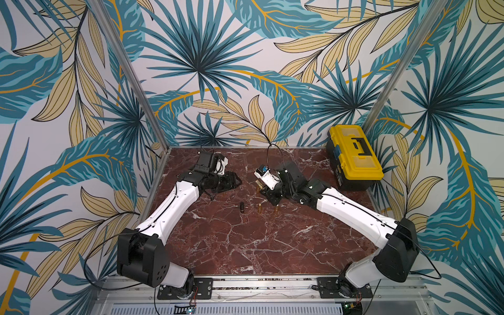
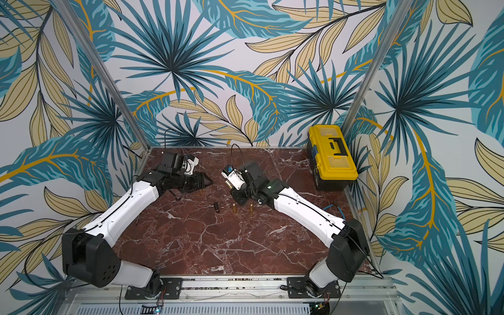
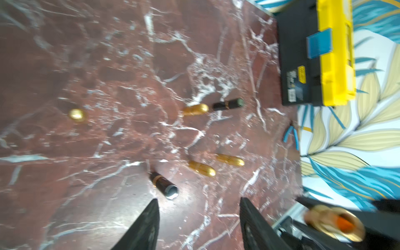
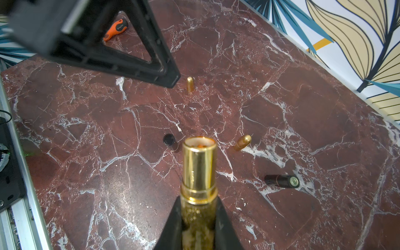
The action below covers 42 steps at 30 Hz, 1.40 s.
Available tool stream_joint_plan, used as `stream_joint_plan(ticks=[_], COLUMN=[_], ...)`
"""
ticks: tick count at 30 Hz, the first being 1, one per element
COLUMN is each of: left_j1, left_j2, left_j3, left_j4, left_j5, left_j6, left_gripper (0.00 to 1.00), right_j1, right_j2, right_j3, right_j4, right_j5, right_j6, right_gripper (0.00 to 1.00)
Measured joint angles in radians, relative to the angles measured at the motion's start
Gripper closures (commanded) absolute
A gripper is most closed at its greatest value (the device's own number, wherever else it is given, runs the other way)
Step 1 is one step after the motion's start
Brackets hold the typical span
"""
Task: Open the lipstick cap
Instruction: Place the lipstick at the center of the board.
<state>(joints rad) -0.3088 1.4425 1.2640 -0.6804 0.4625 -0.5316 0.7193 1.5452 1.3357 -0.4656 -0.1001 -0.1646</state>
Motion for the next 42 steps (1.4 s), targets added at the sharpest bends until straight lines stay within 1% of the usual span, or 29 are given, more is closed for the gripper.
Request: stream_joint_plan(ticks=[5, 12, 19, 24, 28, 32, 36, 39, 41, 42], left_j1=[-0.066, -0.089, -0.103, -0.11, -0.11, -0.111, -0.114, -0.114, -0.114, -0.114], left_j2=[-0.001, 0.027, 0.08, 0.083, 0.083, 0.087, 0.091, 0.092, 0.092, 0.092], left_j3=[0.058, 0.111, 0.116, 0.123, 0.13, 0.13, 0.13, 0.13, 0.13, 0.13], left_j4=[-0.006, -0.007, -0.013, -0.015, -0.016, -0.016, -0.017, -0.017, -0.017, -0.017], left_j5=[0.077, 0.129, 0.135, 0.138, 0.142, 0.147, 0.15, 0.152, 0.152, 0.152], left_j6=[-0.02, -0.027, -0.03, -0.025, -0.023, -0.022, -0.019, -0.018, -0.017, -0.017], left_gripper=[0.38, 0.38, 0.47, 0.58, 0.6, 0.65, 0.66, 0.7, 0.71, 0.73], right_j1=[0.0, 0.001, 0.002, 0.005, 0.007, 0.009, 0.009, 0.009, 0.01, 0.01], right_j2=[0.013, 0.013, 0.014, 0.023, 0.033, 0.034, 0.034, 0.034, 0.034, 0.034], right_j3=[0.008, 0.011, 0.011, 0.011, 0.013, 0.013, 0.016, 0.016, 0.016, 0.016], right_j4=[0.0, 0.002, 0.002, 0.002, 0.002, 0.002, 0.002, 0.002, 0.002, 0.002], right_j5=[-0.017, -0.027, -0.028, -0.028, -0.028, -0.028, -0.028, -0.028, -0.028, -0.028], right_j6=[0.003, 0.004, 0.004, 0.003, 0.003, 0.003, 0.003, 0.003, 0.003, 0.003], right_gripper=[1.0, 1.0, 1.0, 1.0, 1.0, 1.0, 1.0, 1.0, 1.0, 1.0])
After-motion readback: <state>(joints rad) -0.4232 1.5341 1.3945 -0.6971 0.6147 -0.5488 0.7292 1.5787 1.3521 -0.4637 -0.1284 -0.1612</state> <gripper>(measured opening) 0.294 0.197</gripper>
